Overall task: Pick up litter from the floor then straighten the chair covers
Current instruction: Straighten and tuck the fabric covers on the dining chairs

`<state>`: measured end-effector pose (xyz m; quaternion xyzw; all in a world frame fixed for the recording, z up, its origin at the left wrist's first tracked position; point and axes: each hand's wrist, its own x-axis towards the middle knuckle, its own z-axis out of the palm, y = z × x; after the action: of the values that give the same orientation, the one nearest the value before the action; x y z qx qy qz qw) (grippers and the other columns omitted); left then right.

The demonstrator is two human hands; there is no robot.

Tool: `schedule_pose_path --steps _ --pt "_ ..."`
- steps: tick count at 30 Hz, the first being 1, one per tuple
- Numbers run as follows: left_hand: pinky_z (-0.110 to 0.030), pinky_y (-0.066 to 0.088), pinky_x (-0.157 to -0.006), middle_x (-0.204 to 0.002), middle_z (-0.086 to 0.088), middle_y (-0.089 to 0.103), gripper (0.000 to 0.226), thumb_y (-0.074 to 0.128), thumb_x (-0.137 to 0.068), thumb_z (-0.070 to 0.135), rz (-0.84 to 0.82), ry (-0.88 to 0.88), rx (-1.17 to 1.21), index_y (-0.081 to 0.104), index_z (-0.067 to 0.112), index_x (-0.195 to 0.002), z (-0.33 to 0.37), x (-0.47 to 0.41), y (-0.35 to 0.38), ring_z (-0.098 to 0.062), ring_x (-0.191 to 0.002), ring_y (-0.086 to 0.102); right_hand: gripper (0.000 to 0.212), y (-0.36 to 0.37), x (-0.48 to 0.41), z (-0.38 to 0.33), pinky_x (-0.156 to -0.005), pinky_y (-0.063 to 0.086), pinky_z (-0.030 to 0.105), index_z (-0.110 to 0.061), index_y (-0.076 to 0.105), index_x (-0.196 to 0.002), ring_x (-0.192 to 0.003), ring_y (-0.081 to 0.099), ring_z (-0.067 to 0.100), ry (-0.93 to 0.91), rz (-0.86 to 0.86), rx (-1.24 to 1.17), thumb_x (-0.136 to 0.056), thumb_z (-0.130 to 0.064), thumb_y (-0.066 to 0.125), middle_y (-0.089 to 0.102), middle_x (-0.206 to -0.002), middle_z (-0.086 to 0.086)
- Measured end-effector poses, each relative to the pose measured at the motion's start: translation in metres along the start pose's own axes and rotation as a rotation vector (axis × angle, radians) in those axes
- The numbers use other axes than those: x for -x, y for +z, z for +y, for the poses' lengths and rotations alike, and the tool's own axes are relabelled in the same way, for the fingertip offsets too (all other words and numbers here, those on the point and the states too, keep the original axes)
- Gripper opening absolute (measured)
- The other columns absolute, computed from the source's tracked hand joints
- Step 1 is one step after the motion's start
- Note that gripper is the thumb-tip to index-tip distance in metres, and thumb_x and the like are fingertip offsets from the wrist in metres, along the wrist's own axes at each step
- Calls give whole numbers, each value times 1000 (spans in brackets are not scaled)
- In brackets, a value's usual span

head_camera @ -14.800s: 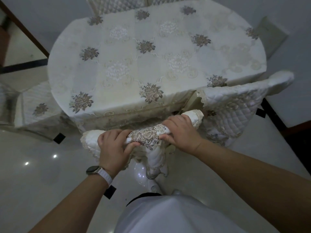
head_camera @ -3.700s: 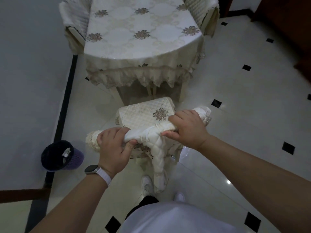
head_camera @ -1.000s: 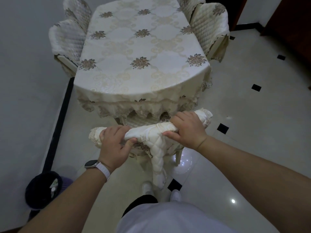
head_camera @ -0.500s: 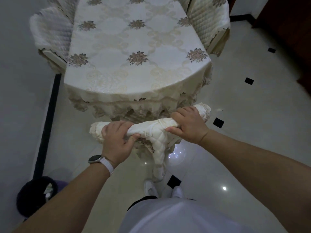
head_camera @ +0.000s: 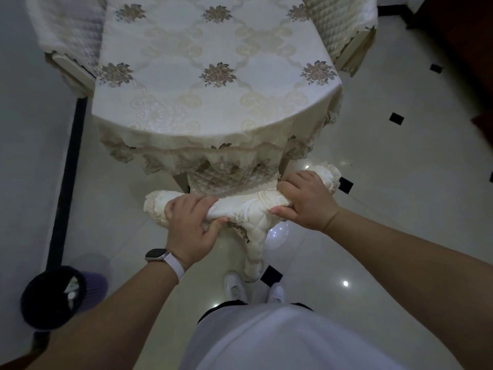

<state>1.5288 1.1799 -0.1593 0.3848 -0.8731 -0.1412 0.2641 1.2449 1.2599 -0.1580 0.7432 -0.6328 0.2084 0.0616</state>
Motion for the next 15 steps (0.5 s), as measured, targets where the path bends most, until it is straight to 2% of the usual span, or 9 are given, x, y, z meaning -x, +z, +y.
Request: schedule_pose_path --steps 15 --pt "-49 32 -95 -108 2 63 47 51 -87 55 -104 -66 -3 67 19 -112 10 19 1 -22 -103 54 72 -8 16 -14 -85 43 43 -13 64 -98 -85 55 29 73 -187 -27 -91 -73 25 60 -93 5"
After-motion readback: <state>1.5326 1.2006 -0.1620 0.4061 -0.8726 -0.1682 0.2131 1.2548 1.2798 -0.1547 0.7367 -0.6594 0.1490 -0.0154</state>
